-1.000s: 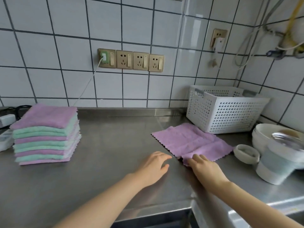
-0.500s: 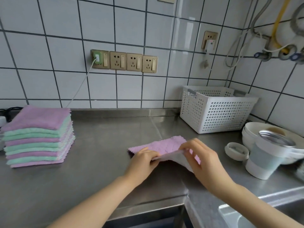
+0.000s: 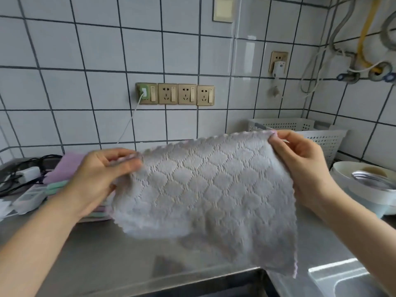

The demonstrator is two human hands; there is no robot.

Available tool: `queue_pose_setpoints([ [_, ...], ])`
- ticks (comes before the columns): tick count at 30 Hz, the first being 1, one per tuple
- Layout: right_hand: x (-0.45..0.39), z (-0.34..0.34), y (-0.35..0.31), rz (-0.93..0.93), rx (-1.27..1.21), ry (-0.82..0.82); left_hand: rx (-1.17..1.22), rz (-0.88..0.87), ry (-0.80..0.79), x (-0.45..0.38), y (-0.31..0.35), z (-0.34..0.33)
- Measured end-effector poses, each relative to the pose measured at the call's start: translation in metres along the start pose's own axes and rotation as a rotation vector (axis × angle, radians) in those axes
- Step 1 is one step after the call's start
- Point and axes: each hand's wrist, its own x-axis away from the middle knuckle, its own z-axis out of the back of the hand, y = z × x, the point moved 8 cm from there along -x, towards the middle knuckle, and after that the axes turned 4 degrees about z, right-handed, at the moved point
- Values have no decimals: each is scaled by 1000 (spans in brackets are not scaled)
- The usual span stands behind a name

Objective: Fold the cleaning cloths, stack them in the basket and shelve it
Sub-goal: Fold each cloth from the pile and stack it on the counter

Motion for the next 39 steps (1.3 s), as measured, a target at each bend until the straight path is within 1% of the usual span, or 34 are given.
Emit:
queue_pose_setpoints([
  [1, -4, -6, 2, -4, 27, 10, 24, 7, 25, -2, 4, 9],
  [2, -7, -10, 9, -10, 96, 19, 0, 18, 52, -5, 3, 17],
  [5, -9, -17, 51, -79, 287, -15, -153, 79, 96, -6, -18, 42],
  [8, 1, -27, 104, -205, 431, -167, -387, 194, 161, -7, -62, 70],
  [11, 10, -39, 143, -282, 580, -291, -544, 292, 135, -11, -108, 81],
  [12, 10, -41, 154, -327, 589, -313, -575, 311, 123, -15, -121, 82],
  [14, 8, -49, 175, -482, 476, -300, -641, 299, 128, -29, -136, 83],
  [17, -4, -64, 190, -644, 301, -192, -796, 136, 192, -61, -134, 80],
  [19, -14, -75, 202, -680, 218, -146, -866, 43, 266, -77, -127, 76],
  [20, -17, -79, 211, -677, 228, -144, -883, 13, 292, -82, -127, 74],
  [21, -18, -82, 216, -653, 312, -177, -895, 6, 284, -83, -127, 68],
  [22, -15, -87, 216, -593, 463, -258, -926, 14, 241, -80, -132, 60],
  [24, 5, -96, 211, -396, 803, -481, -1025, 10, 108, -62, -145, 39],
  [25, 22, -103, 204, -291, 886, -587, -1041, -8, 15, -47, -150, 27],
  [27, 62, -114, 185, -96, 901, -744, -1009, -14, -239, -8, -163, 3],
  [28, 81, -120, 174, -21, 866, -800, -992, 30, -375, 14, -173, -7],
  [30, 109, -131, 162, 70, 791, -927, -1017, 89, -579, 51, -185, -22],
  [31, 120, -135, 159, 84, 778, -978, -1079, 82, -645, 66, -187, -28],
  [33, 134, -140, 158, 121, 818, -1031, -1199, 41, -687, 81, -188, -33],
  [36, 143, -143, 158, 209, 891, -1033, -1257, -70, -613, 84, -180, -31],
  [38, 145, -143, 157, 240, 930, -1020, -1285, -231, -545, 84, -168, -27],
  [39, 143, -141, 158, 245, 937, -1014, -1324, -299, -535, 84, -165, -25],
])
